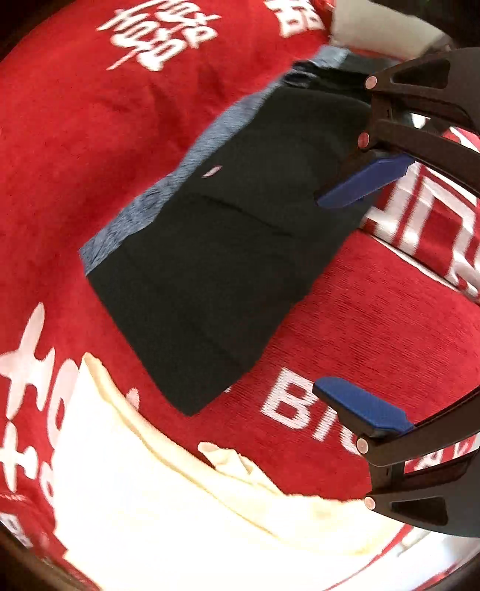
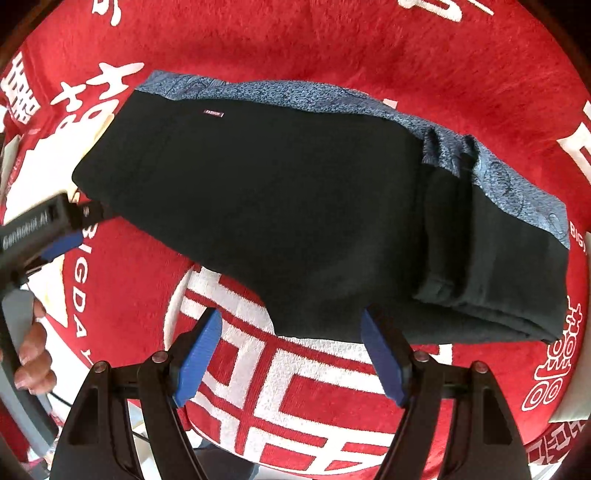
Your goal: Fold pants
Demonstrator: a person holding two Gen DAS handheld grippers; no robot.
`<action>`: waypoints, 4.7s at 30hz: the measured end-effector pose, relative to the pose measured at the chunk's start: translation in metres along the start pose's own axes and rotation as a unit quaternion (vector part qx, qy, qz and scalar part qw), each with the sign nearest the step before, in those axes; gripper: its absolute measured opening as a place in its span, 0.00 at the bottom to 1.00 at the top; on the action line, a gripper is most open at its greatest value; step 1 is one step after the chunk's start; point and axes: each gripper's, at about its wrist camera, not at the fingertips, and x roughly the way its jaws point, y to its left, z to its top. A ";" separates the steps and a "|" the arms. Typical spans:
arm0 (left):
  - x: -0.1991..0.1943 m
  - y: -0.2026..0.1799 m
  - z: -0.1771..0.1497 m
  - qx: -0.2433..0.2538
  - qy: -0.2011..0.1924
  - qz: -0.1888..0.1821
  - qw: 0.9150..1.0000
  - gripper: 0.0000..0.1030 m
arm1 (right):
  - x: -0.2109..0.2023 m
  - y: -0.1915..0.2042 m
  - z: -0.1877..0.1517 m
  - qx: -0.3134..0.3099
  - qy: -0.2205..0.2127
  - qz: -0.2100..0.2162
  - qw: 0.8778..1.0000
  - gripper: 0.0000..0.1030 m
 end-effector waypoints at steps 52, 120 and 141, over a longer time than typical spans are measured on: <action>0.008 -0.089 -0.011 0.232 -0.186 0.135 0.945 0.31 | 0.036 0.209 0.228 -0.222 0.185 0.121 0.950 0.81; -0.019 -0.307 -0.151 0.381 -0.081 0.087 0.917 0.70 | -0.096 -0.337 -0.085 0.211 -0.112 0.086 0.967 0.23; 0.008 -0.265 -0.133 0.309 -0.014 0.105 0.945 0.86 | -0.065 -0.292 -0.077 0.156 -0.068 0.018 0.985 0.25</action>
